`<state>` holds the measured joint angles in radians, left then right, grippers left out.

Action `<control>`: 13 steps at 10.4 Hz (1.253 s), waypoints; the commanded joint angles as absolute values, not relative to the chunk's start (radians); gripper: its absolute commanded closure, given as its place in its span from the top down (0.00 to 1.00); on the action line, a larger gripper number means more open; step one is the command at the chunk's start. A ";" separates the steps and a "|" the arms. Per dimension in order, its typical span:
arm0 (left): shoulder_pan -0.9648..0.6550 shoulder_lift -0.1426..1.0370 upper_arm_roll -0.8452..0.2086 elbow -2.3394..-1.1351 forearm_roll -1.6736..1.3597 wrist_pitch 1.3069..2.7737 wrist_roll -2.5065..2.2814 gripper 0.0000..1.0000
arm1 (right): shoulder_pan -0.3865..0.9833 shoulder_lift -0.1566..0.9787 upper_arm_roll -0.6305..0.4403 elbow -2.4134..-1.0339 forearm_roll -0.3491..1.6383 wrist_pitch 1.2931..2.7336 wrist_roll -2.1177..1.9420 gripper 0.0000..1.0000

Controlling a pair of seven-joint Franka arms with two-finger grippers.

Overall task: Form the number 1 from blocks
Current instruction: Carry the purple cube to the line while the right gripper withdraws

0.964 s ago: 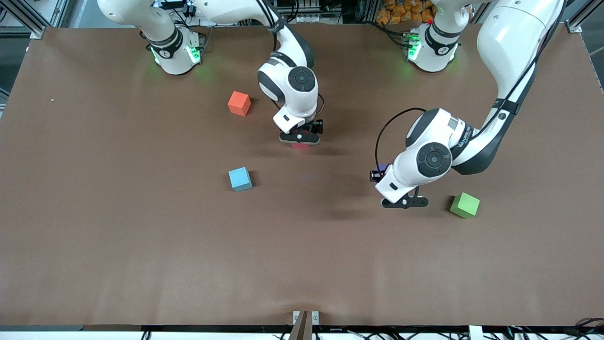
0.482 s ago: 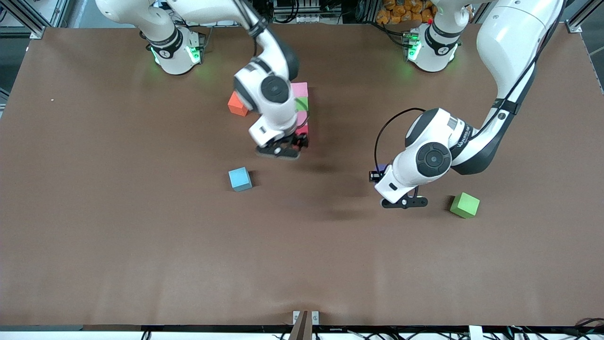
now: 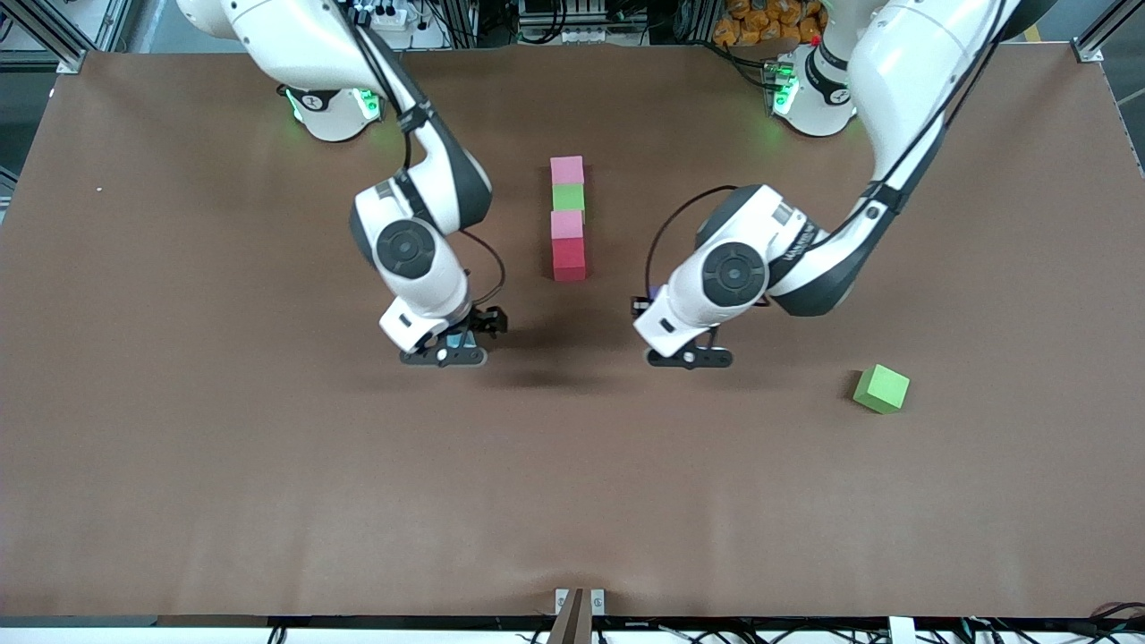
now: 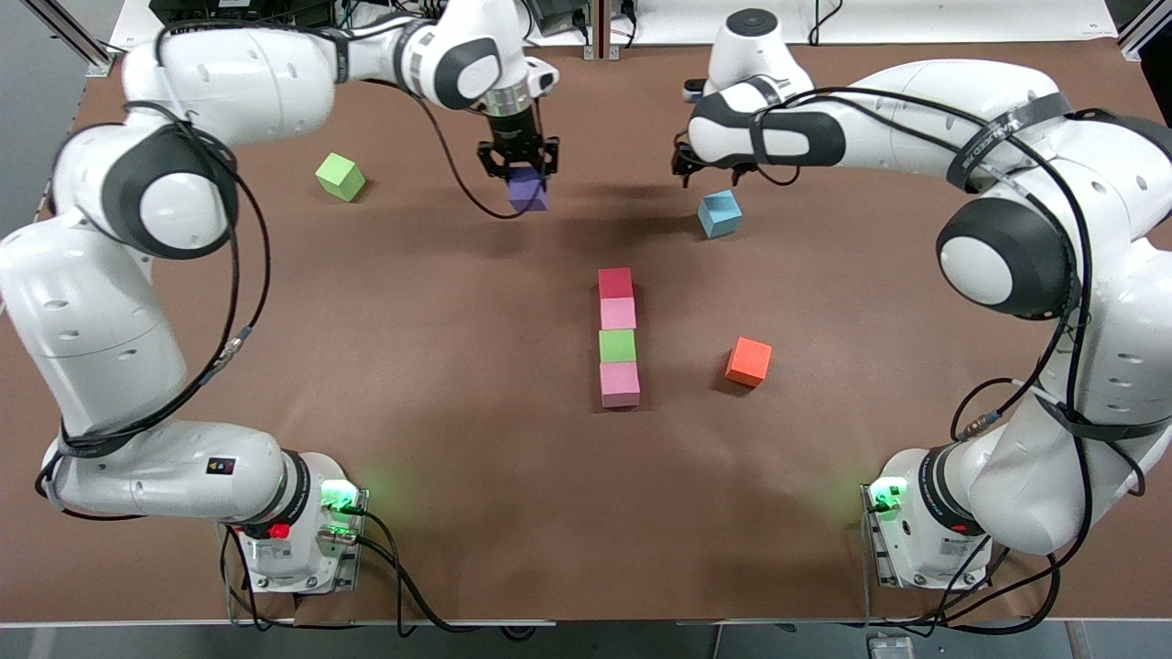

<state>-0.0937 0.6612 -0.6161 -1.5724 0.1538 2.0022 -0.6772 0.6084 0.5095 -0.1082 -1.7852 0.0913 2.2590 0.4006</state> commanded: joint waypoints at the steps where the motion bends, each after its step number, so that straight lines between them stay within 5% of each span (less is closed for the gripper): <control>1: -0.179 0.762 -0.586 -1.432 0.129 1.980 -0.702 0.00 | 0.588 0.555 -0.094 -1.749 0.080 2.250 0.336 1.00; 6: -0.382 0.867 -0.451 -1.289 0.071 2.000 -0.735 0.00 | 0.565 0.552 -0.092 -1.756 0.081 2.214 0.334 1.00; 13: -0.426 0.893 -0.443 -1.285 0.039 1.993 -0.753 0.00 | 0.253 0.437 -0.094 -1.755 0.081 2.089 0.041 1.00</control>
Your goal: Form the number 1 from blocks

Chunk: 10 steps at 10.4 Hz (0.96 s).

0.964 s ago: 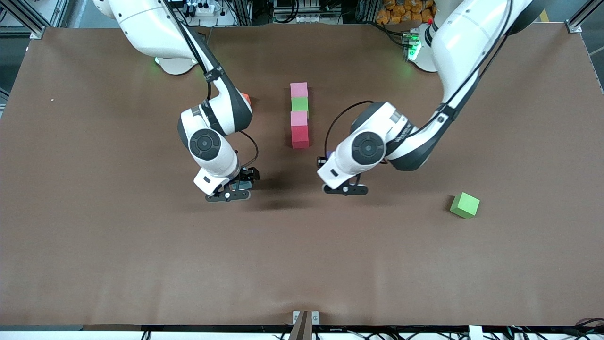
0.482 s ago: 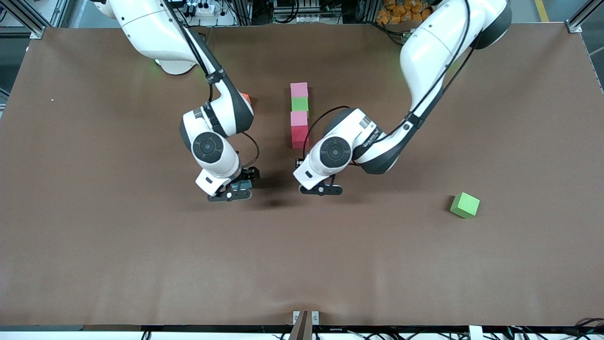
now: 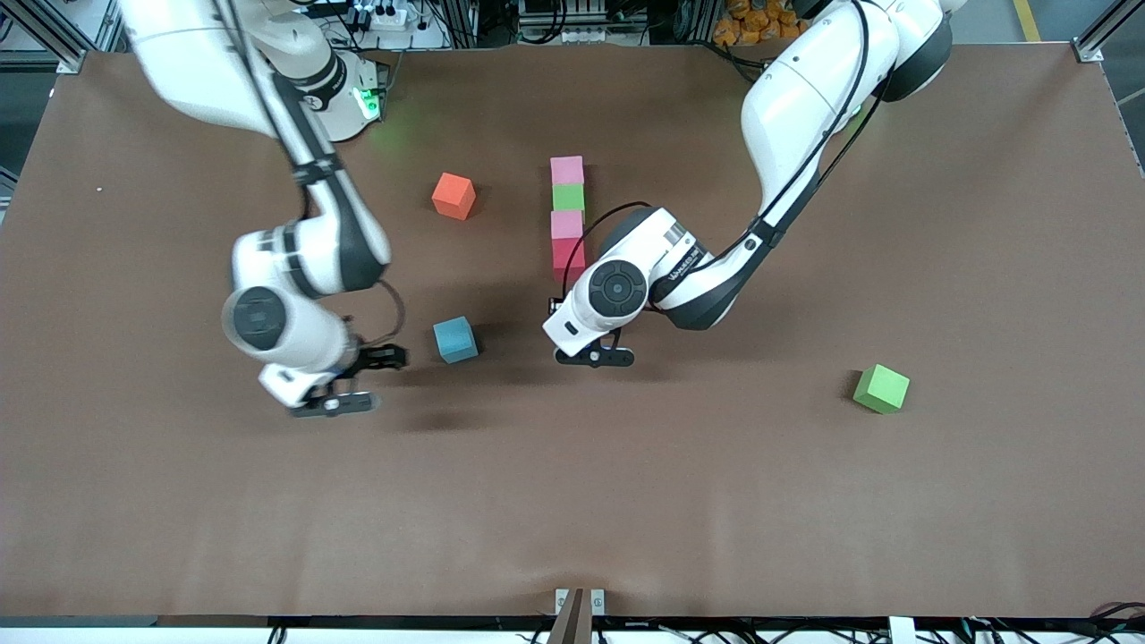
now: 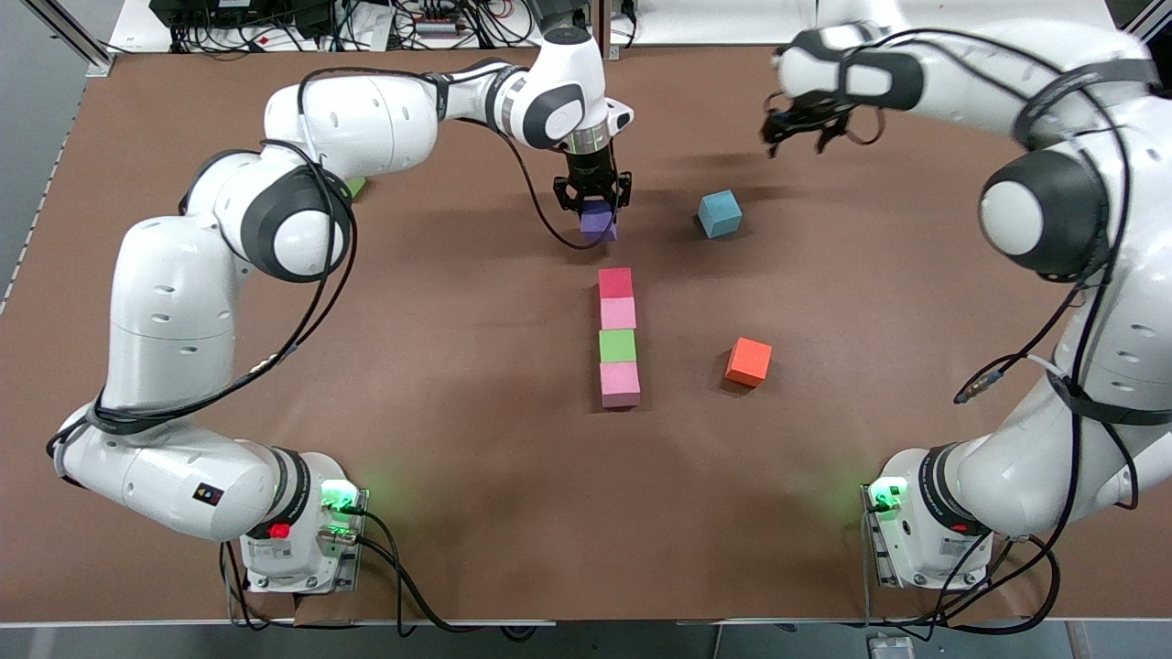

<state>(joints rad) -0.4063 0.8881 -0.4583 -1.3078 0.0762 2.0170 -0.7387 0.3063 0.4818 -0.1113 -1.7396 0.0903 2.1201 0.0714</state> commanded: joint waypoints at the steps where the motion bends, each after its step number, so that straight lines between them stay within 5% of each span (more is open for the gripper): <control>1: -0.436 0.893 -0.443 -1.285 0.032 1.987 -0.753 0.00 | 0.221 0.434 -0.094 -1.750 0.080 2.086 0.035 1.00; 7: -0.479 0.913 -0.419 -1.289 0.012 1.987 -0.758 0.00 | 0.100 0.391 -0.101 -1.755 0.080 2.053 -0.058 1.00; 10: -0.491 0.927 -0.408 -1.289 -0.009 1.987 -0.779 0.00 | 0.127 0.280 -0.101 -1.833 0.077 2.014 -0.009 1.00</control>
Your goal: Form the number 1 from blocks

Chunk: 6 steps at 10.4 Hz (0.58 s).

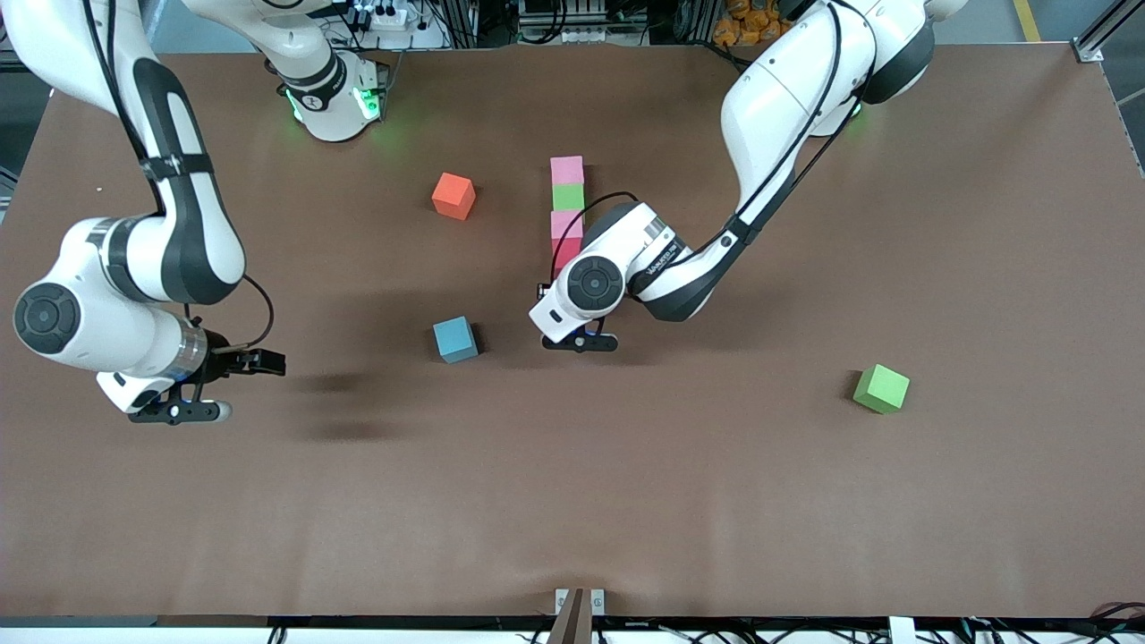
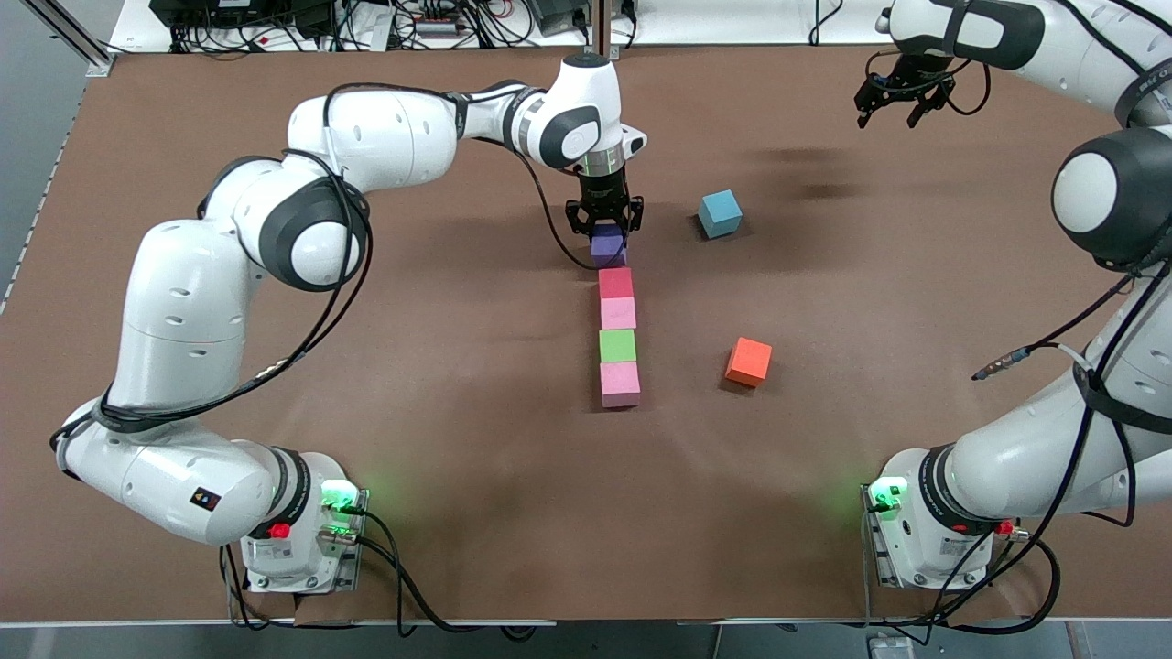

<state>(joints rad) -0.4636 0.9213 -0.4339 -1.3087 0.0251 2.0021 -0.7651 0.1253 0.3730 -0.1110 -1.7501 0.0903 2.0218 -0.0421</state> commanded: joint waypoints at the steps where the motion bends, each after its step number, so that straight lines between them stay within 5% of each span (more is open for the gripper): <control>1: -0.502 0.927 -0.397 -1.289 -0.011 1.987 -0.782 0.00 | 0.082 0.238 -0.051 -1.860 0.062 1.991 -0.009 1.00; 3: -0.503 0.928 -0.397 -1.293 -0.017 1.987 -0.784 0.00 | -0.050 0.165 0.090 -1.864 -0.006 1.913 -0.008 1.00; 6: -0.515 0.933 -0.396 -1.293 -0.017 1.987 -0.787 0.00 | -0.060 0.019 0.107 -1.881 -0.008 1.890 -0.011 1.00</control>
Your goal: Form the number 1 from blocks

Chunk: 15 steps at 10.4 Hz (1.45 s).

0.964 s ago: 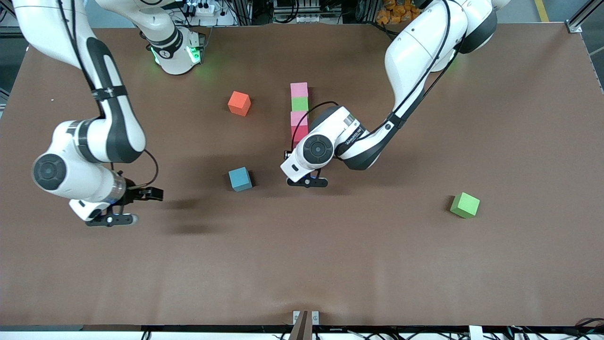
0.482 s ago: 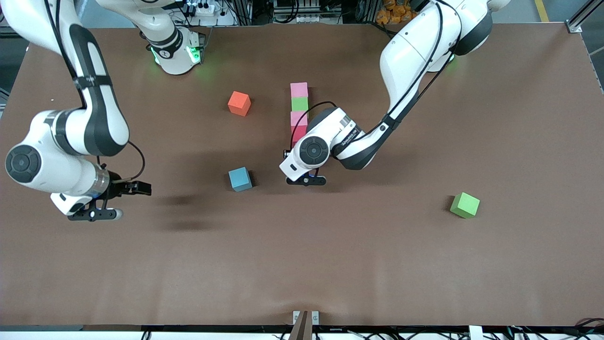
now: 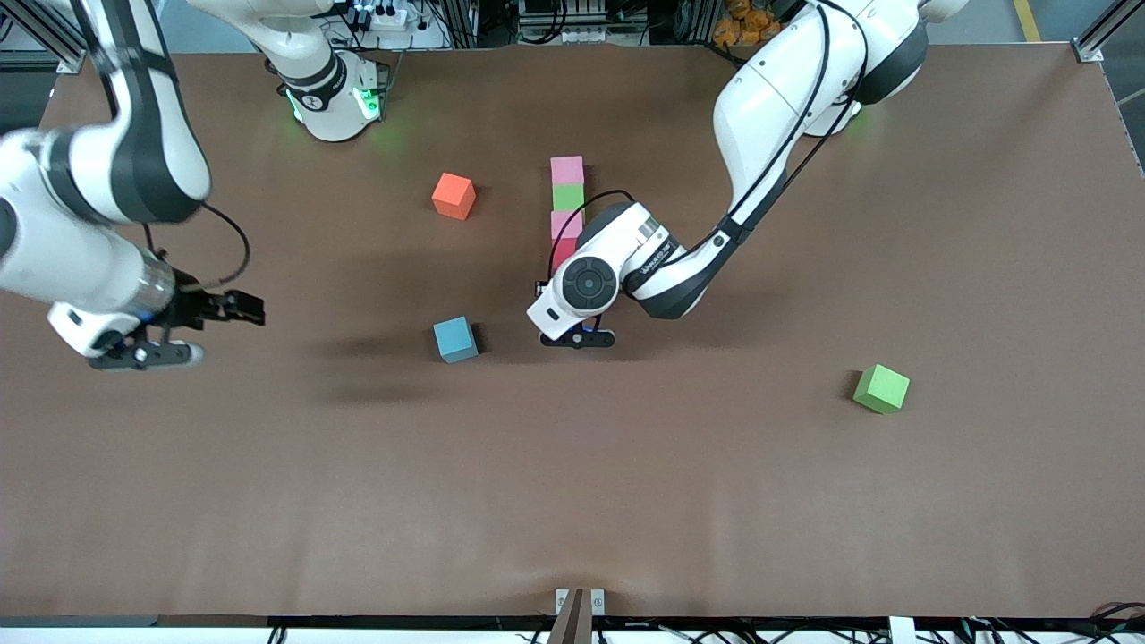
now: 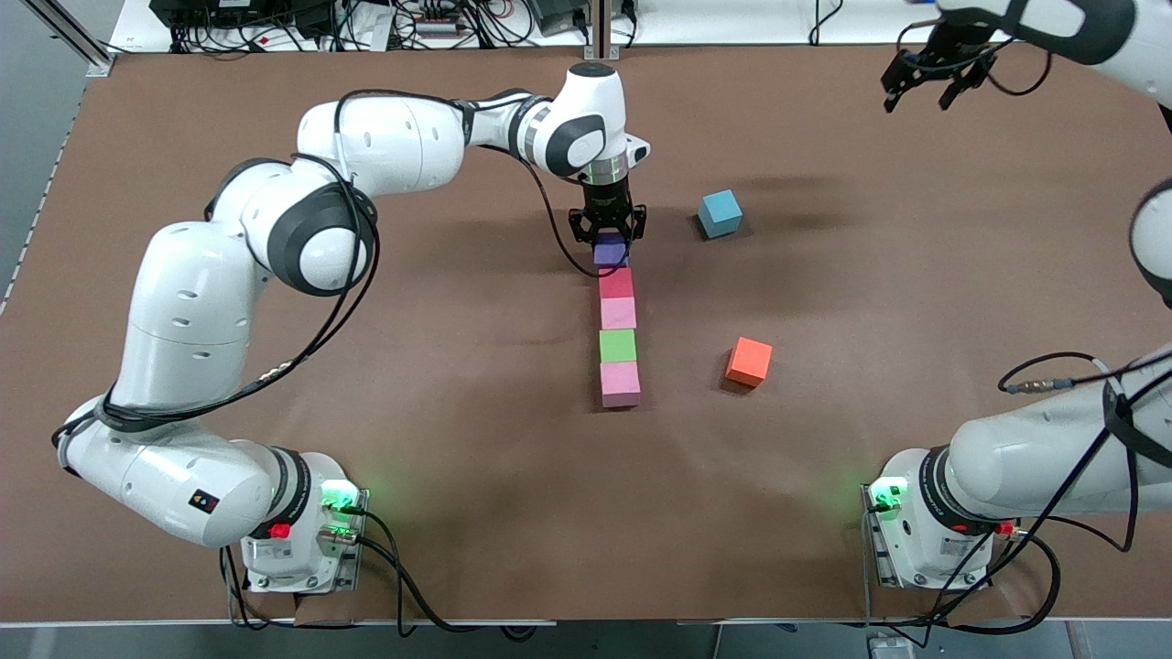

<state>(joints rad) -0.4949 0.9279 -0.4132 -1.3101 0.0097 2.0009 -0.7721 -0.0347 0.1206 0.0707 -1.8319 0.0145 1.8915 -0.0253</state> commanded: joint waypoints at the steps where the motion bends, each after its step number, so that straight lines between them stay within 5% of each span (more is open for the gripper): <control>1: -0.514 0.933 -0.396 -1.296 -0.017 1.988 -0.787 0.00 | -0.057 0.002 0.101 -1.835 -0.008 1.866 -0.014 1.00; 2: -0.512 0.933 -0.394 -1.296 -0.015 1.987 -0.785 0.03 | -0.058 0.005 0.098 -1.747 -0.006 1.800 -0.011 1.00; 3: -0.514 0.933 -0.393 -1.301 -0.006 1.987 -0.784 0.21 | -0.061 0.011 0.098 -1.671 0.000 1.737 -0.008 1.00; 4: -0.514 0.930 -0.391 -1.301 -0.005 1.987 -0.784 0.99 | -0.060 0.012 0.098 -1.623 0.002 1.694 -0.008 1.00; 9: -0.503 0.875 -0.393 -1.298 -0.017 1.985 -0.787 1.00 | -0.060 0.034 0.100 -1.470 0.005 1.533 -0.032 1.00; 15: -0.339 0.542 -0.348 -1.301 0.138 1.836 -0.776 1.00 | -0.061 0.050 0.098 -1.470 0.003 1.502 -0.035 1.00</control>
<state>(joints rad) -0.3856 0.6191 -0.3497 -1.2593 0.0861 1.8584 -0.7731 -0.0400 0.0200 0.0809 -1.5020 0.0131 1.5283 -0.0262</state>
